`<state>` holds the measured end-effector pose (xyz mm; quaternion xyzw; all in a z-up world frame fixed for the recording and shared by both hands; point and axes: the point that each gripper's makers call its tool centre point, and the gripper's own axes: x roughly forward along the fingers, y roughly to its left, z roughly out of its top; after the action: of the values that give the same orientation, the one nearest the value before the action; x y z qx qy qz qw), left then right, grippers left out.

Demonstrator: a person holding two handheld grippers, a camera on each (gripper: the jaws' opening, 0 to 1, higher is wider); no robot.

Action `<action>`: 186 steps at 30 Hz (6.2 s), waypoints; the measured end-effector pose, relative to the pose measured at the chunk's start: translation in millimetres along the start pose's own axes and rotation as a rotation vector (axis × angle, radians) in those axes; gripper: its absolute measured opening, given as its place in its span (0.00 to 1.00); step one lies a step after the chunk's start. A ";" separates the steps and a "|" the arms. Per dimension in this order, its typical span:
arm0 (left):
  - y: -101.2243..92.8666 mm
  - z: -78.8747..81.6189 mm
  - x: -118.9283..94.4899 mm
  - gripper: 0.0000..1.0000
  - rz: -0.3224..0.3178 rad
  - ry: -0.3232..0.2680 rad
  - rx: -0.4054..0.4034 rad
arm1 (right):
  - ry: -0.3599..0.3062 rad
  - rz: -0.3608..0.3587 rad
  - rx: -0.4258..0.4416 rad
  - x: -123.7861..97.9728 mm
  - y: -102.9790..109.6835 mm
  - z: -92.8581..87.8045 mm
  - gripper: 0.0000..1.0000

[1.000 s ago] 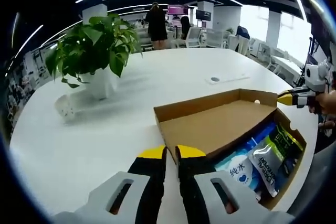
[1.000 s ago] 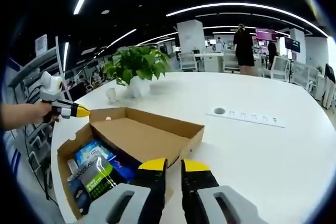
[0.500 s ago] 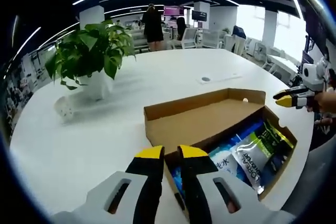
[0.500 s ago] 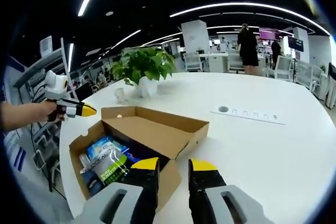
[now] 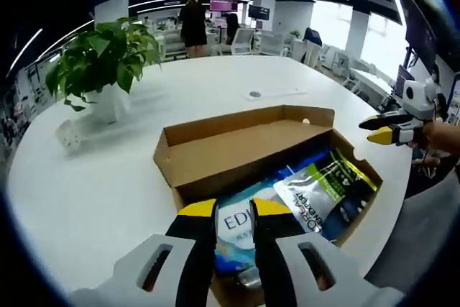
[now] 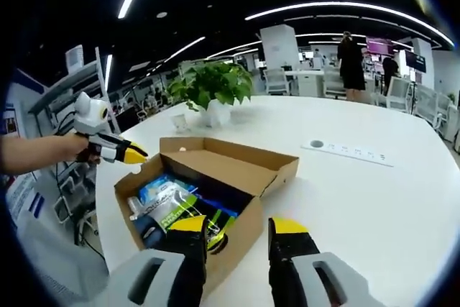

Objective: Operate the shoe box by opening the lid, removing the specified soft item, and placing it in the target area until the item is outside and the box remains undamaged.

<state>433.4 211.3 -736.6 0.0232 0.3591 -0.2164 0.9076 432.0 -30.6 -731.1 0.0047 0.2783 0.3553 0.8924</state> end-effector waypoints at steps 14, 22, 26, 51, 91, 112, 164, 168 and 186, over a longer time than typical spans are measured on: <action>-34.2 -22.4 7.4 0.22 -0.138 0.049 -0.116 | -0.008 0.068 -0.045 -20.0 24.7 -8.6 0.53; -53.8 -34.4 18.4 0.25 -0.208 0.088 -0.152 | -0.023 0.101 -0.066 -29.0 38.2 -12.3 0.66; -60.9 -40.1 22.3 0.26 -0.229 0.109 -0.146 | -0.034 0.116 -0.064 -33.1 43.2 -14.4 0.73; -80.7 -48.4 41.8 0.22 -0.336 0.138 -0.291 | -0.036 0.088 -0.053 -50.5 43.6 -36.2 0.77; -65.8 -34.0 25.7 0.00 -0.312 0.052 -0.312 | -0.058 0.159 0.002 -28.8 69.4 -21.4 0.60; -36.5 -41.2 18.7 0.00 -0.217 0.052 -0.245 | 0.044 0.226 0.029 24.4 95.3 -19.8 0.52; -37.0 -37.5 17.3 0.00 -0.215 -0.002 -0.270 | 0.240 0.231 0.102 61.1 102.3 -45.0 0.15; -37.3 -33.6 15.3 0.00 -0.214 -0.013 -0.271 | 0.221 0.222 0.094 58.3 99.2 -40.2 0.07; -50.3 -18.5 4.2 0.00 -0.216 -0.035 -0.248 | 0.160 0.212 0.176 38.1 92.0 -20.8 0.00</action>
<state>403.7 167.9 -747.4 -0.1316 0.3677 -0.2670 0.8810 386.2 58.5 -748.5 0.0838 0.3765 0.4211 0.8209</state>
